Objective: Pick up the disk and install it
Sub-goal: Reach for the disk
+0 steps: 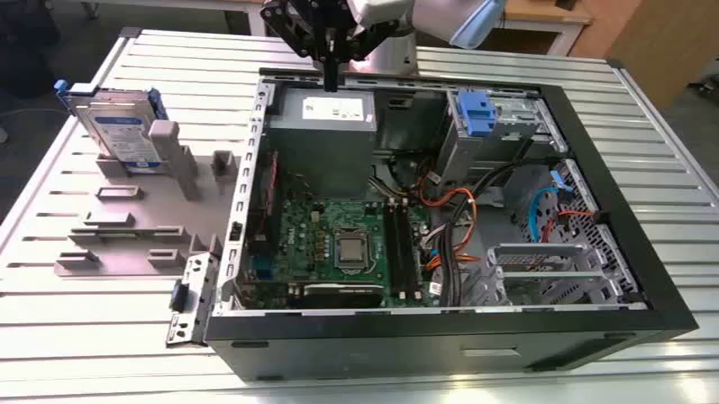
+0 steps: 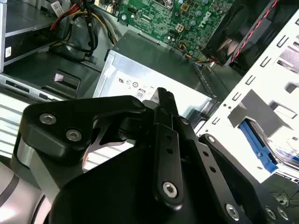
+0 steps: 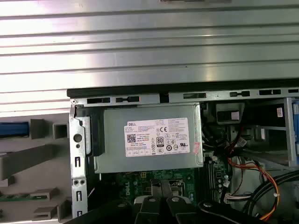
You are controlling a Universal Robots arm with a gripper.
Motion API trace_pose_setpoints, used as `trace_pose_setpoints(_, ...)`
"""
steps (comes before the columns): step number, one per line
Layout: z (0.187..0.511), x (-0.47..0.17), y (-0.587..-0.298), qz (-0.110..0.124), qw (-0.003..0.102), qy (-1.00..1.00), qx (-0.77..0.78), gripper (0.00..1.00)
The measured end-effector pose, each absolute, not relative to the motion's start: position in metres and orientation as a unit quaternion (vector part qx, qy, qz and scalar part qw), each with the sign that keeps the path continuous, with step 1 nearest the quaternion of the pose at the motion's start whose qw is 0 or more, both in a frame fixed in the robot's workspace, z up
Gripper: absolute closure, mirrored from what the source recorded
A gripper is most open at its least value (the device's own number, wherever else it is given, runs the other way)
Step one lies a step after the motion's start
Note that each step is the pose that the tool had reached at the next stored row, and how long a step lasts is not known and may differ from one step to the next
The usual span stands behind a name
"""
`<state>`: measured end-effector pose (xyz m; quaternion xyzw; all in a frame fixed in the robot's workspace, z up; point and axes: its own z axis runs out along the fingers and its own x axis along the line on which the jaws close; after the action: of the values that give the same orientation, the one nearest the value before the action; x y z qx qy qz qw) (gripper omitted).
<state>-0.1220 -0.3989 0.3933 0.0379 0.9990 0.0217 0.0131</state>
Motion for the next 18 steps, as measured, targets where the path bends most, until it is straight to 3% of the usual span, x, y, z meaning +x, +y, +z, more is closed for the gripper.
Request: trace_pose_setpoints(18,0.3933,-0.1253,-0.3989,0.022,0.013,0.999,0.038,0.89)
